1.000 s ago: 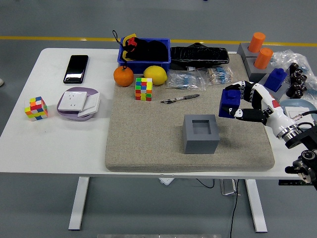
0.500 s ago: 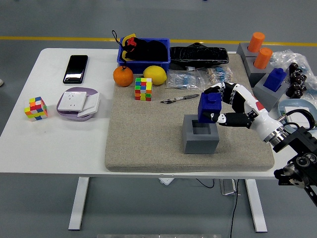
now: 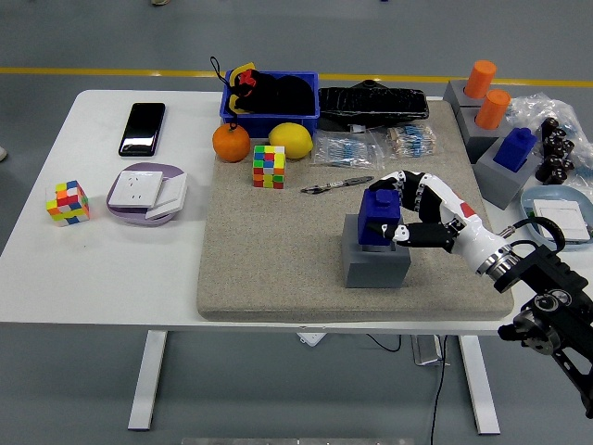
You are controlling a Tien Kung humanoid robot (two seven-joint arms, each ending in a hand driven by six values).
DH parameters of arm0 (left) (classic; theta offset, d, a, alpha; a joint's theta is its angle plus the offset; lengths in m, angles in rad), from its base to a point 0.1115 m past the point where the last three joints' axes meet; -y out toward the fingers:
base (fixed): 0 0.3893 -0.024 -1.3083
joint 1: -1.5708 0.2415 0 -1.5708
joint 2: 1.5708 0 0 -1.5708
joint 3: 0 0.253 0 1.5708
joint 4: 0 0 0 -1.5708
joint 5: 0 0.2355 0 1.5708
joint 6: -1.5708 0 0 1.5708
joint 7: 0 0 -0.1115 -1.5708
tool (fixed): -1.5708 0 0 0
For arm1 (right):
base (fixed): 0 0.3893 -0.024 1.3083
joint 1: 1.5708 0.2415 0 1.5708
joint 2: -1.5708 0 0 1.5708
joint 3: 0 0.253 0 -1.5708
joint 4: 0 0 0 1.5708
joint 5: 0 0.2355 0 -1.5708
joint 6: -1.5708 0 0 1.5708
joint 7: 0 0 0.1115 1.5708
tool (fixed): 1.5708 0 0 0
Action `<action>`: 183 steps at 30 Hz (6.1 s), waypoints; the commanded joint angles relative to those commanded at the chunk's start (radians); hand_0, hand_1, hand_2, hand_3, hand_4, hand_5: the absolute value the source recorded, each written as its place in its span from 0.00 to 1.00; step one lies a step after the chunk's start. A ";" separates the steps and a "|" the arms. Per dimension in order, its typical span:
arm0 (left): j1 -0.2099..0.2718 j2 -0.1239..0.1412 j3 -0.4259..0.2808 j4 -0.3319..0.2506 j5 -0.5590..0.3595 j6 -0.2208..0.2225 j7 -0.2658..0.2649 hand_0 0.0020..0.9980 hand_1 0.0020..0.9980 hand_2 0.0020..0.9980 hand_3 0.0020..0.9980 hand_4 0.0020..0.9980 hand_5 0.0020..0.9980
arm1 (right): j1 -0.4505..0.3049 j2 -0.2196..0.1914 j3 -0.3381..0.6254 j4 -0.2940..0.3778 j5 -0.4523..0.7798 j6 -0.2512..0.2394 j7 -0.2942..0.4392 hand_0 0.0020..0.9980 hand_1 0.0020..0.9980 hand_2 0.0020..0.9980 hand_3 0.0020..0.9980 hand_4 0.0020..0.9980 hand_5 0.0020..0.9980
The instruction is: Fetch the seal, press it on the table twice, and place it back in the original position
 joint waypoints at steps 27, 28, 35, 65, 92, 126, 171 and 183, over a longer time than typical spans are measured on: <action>-0.003 0.000 0.001 0.000 -0.001 -0.002 -0.001 0.79 0.75 0.74 0.78 0.81 0.47 | 0.059 -0.003 -0.060 -0.090 0.044 0.032 0.020 0.59 0.49 0.49 0.47 0.78 0.00; -0.003 0.000 0.002 0.000 -0.001 -0.002 -0.001 0.79 0.75 0.74 0.78 0.81 0.47 | 0.060 -0.003 -0.060 -0.092 0.044 0.032 0.021 0.59 0.49 0.49 0.47 0.78 0.00; -0.003 0.001 0.003 0.000 -0.002 -0.002 -0.001 0.79 0.75 0.74 0.78 0.81 0.47 | 0.073 -0.010 -0.063 -0.108 0.041 0.034 0.022 0.58 0.49 0.49 0.47 0.78 0.00; -0.003 0.000 0.002 0.000 -0.002 -0.003 -0.001 0.79 0.75 0.74 0.78 0.82 0.47 | 0.064 -0.019 -0.062 -0.102 0.039 0.043 0.015 0.58 0.49 0.49 0.47 0.80 0.00; -0.005 -0.001 -0.003 0.000 0.001 -0.003 -0.001 0.80 0.75 0.74 0.78 0.82 0.47 | 0.068 -0.020 -0.068 -0.108 0.037 0.054 0.011 0.59 0.50 0.51 0.50 0.81 0.00; -0.005 -0.001 -0.002 -0.001 0.001 -0.004 -0.001 0.80 0.75 0.74 0.78 0.82 0.47 | 0.063 -0.017 -0.074 -0.109 0.011 0.079 -0.010 0.69 0.70 0.72 0.74 1.00 0.00; -0.006 -0.001 0.004 0.000 -0.004 -0.004 0.001 0.80 0.75 0.74 0.78 0.82 0.47 | 0.062 -0.030 -0.011 -0.043 -0.037 0.096 -0.063 0.85 0.86 0.88 0.88 1.00 0.10; -0.005 -0.001 0.005 0.000 -0.006 -0.004 0.000 0.80 0.75 0.74 0.78 0.82 0.47 | 0.072 -0.045 0.044 -0.064 -0.047 0.102 -0.067 0.85 0.85 0.87 0.88 1.00 0.13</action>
